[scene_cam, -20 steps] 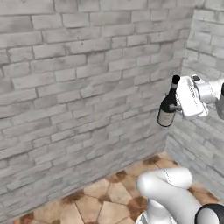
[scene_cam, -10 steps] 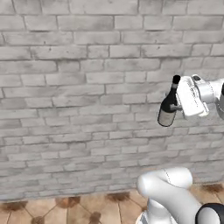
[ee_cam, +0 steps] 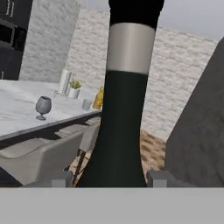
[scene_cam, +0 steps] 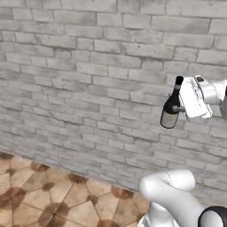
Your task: There is a wine glass and glass cup on the dining counter. Place the wine bottle next to the wine glass and the juice bottle next to the glass cup.
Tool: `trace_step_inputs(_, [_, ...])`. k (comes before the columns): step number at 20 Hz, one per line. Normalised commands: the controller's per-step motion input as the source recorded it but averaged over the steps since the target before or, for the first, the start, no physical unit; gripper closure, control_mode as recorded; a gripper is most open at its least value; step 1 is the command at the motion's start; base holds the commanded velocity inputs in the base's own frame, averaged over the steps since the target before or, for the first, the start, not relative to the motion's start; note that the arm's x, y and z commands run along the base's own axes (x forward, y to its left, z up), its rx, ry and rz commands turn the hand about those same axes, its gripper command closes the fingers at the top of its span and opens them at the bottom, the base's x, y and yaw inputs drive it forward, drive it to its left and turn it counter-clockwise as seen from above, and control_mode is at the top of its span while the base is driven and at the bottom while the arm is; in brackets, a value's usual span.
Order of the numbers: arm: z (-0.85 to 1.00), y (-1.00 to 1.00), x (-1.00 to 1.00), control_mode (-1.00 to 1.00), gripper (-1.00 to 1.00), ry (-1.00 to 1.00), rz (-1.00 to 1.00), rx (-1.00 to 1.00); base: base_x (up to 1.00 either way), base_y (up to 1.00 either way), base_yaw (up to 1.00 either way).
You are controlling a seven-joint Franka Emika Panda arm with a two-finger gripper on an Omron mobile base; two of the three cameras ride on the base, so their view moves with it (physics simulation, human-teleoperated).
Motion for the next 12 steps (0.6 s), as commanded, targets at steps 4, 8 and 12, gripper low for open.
trace_step_inputs(4, [0.0, 0.0, 0.0, 1.0, 1.0, 0.0, 0.0, 0.0, 0.72, 0.21, 0.68])
trace_step_inputs(8, [0.0, 0.0, 0.0, 1.0, 1.0, 0.0, 0.0, 0.0, 0.91, 0.04, 0.64])
trace_step_inputs(12, [0.0, 0.0, 0.0, 1.0, 1.0, 0.0, 0.0, 0.0, 0.98, 0.0, 0.62])
